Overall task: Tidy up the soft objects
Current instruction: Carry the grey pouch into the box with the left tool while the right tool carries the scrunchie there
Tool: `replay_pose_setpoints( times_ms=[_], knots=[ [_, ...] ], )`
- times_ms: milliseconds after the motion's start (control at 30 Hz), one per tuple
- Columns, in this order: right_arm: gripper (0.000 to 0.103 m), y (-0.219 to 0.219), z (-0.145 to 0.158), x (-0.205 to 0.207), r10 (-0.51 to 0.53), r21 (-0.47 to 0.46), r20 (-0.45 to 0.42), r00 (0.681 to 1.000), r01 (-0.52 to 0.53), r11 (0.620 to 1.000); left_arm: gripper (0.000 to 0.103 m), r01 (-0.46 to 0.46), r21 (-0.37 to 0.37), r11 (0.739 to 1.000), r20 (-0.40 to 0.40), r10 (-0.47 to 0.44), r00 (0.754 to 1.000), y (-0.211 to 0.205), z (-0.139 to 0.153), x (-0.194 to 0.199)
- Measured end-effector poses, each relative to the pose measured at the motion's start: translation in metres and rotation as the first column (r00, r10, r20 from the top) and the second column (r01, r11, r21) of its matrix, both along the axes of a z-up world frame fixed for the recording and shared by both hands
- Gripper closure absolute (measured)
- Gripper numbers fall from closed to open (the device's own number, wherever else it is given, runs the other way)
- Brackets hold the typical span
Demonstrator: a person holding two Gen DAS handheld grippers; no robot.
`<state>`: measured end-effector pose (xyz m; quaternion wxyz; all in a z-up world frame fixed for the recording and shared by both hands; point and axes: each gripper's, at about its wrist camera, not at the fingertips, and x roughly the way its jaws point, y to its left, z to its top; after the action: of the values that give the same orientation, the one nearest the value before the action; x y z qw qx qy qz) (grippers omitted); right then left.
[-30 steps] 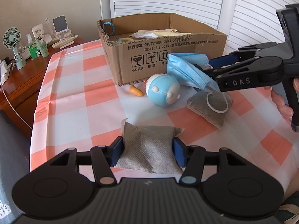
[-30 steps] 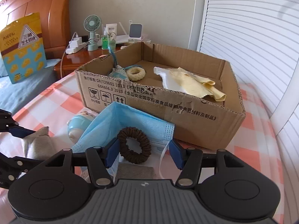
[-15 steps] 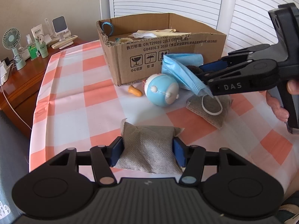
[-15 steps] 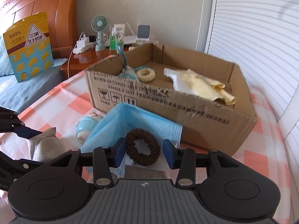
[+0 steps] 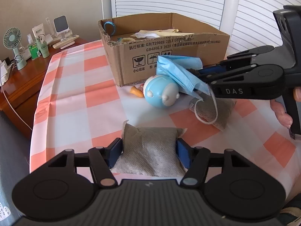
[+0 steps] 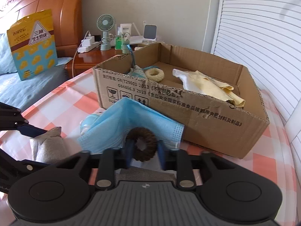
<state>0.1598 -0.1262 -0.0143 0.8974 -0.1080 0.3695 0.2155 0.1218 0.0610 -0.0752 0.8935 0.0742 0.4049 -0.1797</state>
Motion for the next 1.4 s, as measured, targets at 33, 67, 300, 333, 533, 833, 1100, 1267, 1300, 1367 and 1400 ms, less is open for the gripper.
replay_pose_setpoints(
  times_ms=[33,67,300,333,533,833,1100,1267,1300,1367,1400],
  knots=[
    [0.078,0.0,0.0,0.0,0.003,-0.005,-0.002,1.0,-0.003,1.0,0.038,-0.001,0.0,1.0,0.0,0.001,1.0,0.0,0.0,0.0],
    [0.077,0.001,-0.001,0.001,0.005,-0.01,-0.003,1.0,-0.005,1.0,0.037,-0.001,0.0,1.0,0.0,0.001,1.0,0.0,0.0,0.0],
    [0.083,-0.001,-0.004,0.007,0.021,0.036,-0.039,0.999,-0.02,0.999,0.036,-0.014,-0.001,1.0,-0.003,0.014,1.0,0.001,-0.001,0.001],
    [0.085,-0.001,-0.003,0.006,0.023,0.031,-0.034,0.999,-0.022,0.999,0.037,-0.011,-0.006,1.0,-0.004,0.011,1.0,0.001,-0.001,0.0],
    [0.086,-0.004,0.005,-0.006,0.015,0.011,-0.005,1.0,-0.015,1.0,0.057,-0.003,-0.005,1.0,0.007,0.003,1.0,0.002,0.006,-0.002],
    [0.086,-0.018,0.034,-0.029,0.027,-0.02,0.038,0.999,-0.026,0.999,0.062,0.032,0.015,0.999,0.021,-0.032,0.999,0.008,0.026,-0.009],
    [0.086,-0.034,0.065,-0.036,0.02,-0.017,0.063,0.998,-0.019,1.0,0.062,0.092,0.013,0.996,0.061,-0.093,0.994,0.01,0.059,-0.015],
    [0.086,-0.041,0.085,-0.019,-0.014,-0.025,0.103,0.995,0.017,1.0,0.062,0.105,0.005,0.994,0.099,-0.105,0.99,0.01,0.077,-0.006],
    [0.086,-0.042,0.088,-0.013,-0.025,-0.028,0.11,0.994,0.028,0.999,0.062,0.109,0.007,0.994,0.108,-0.109,0.988,0.009,0.081,-0.003],
    [0.086,-0.044,0.096,0.0,-0.047,-0.024,0.126,0.991,0.05,0.998,0.062,0.111,0.01,0.994,0.122,-0.111,0.986,0.008,0.087,0.002],
    [0.086,-0.045,0.1,0.009,-0.056,-0.021,0.134,0.989,0.059,0.998,0.062,0.113,0.011,0.994,0.126,-0.113,0.986,0.007,0.09,0.005]
  ],
)
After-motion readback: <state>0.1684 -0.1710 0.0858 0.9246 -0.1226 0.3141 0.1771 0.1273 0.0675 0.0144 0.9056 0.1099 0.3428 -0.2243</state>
